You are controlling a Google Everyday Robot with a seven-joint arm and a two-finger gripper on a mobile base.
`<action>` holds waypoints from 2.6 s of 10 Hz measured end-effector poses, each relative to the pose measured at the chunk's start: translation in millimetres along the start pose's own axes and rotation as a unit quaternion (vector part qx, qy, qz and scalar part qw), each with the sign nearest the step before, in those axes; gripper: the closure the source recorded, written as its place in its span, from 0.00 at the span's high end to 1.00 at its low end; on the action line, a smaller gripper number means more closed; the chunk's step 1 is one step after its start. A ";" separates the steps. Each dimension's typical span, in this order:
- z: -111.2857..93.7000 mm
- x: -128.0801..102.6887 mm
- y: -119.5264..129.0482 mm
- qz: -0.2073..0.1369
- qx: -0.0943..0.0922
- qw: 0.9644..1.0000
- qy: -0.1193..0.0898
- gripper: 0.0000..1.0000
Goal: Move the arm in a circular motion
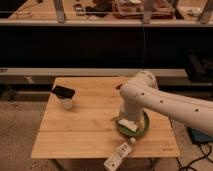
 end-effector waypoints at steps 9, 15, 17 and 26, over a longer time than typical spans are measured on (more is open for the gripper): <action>26.8 205.9 -101.6 -0.157 0.005 0.986 0.062 0.80; -30.9 263.1 73.9 -0.022 -0.093 0.991 0.089 0.80; -45.1 219.8 143.3 0.056 -0.119 0.988 0.083 0.80; -13.3 -22.0 -5.6 0.009 0.019 1.000 -0.015 0.80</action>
